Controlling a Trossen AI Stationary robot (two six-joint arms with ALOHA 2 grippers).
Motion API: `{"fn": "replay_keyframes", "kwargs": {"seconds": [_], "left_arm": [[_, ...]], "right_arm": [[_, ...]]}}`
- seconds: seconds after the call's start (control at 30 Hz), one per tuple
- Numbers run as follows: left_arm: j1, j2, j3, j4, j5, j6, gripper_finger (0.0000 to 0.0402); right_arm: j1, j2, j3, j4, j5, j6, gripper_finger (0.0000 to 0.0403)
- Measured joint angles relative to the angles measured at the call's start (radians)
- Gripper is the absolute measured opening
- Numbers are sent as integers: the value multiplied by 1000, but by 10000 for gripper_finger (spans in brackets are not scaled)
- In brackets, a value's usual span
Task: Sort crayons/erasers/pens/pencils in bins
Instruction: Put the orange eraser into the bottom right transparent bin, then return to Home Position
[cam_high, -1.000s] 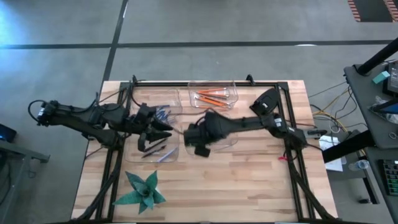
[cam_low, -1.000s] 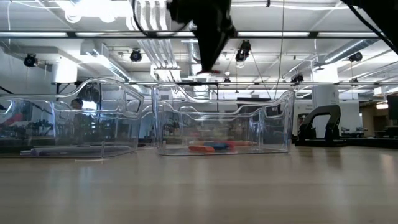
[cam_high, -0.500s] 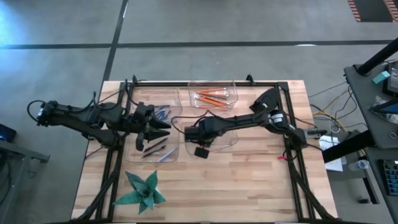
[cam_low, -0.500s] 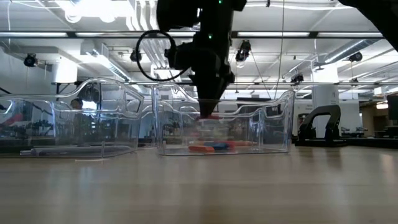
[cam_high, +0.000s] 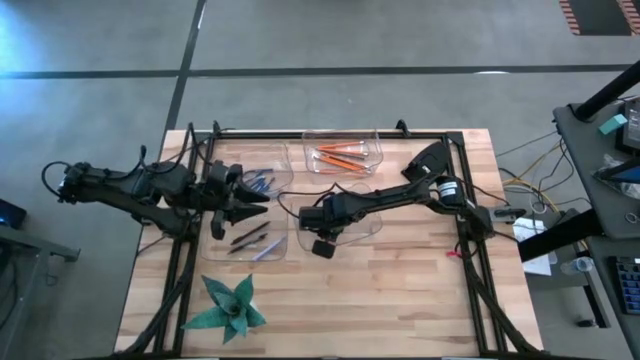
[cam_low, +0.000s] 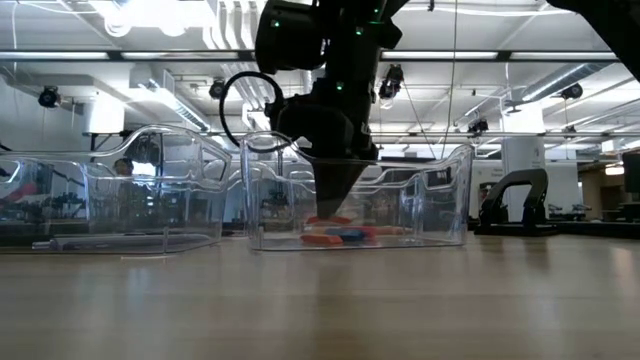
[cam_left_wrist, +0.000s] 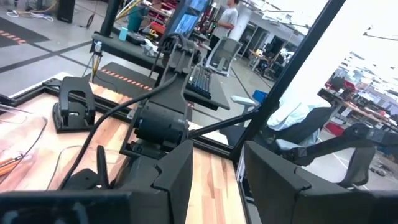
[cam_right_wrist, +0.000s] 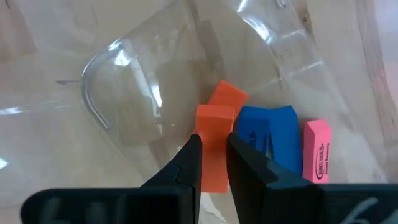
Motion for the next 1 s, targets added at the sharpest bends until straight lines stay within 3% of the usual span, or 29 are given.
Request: {"fn": "replay_keyframes", "kwargs": {"seconds": [0.23, 0.6, 0.77, 1.0], "left_arm": [[0, 3, 0, -1, -5, 0, 130], [0, 11, -1, 2, -54, -5, 130], [0, 9, 9, 2, -64, -7, 130], [0, -52, 19, 4, -65, 27, 130]], "right_arm": [[-4, -1, 0, 3, 1, 87, 65], [-15, -1, -1, -10, 4, 118, 157], [-15, -20, 7, -56, 7, 47, 176], [-16, -179, -35, -60, 8, -90, 176]]}}
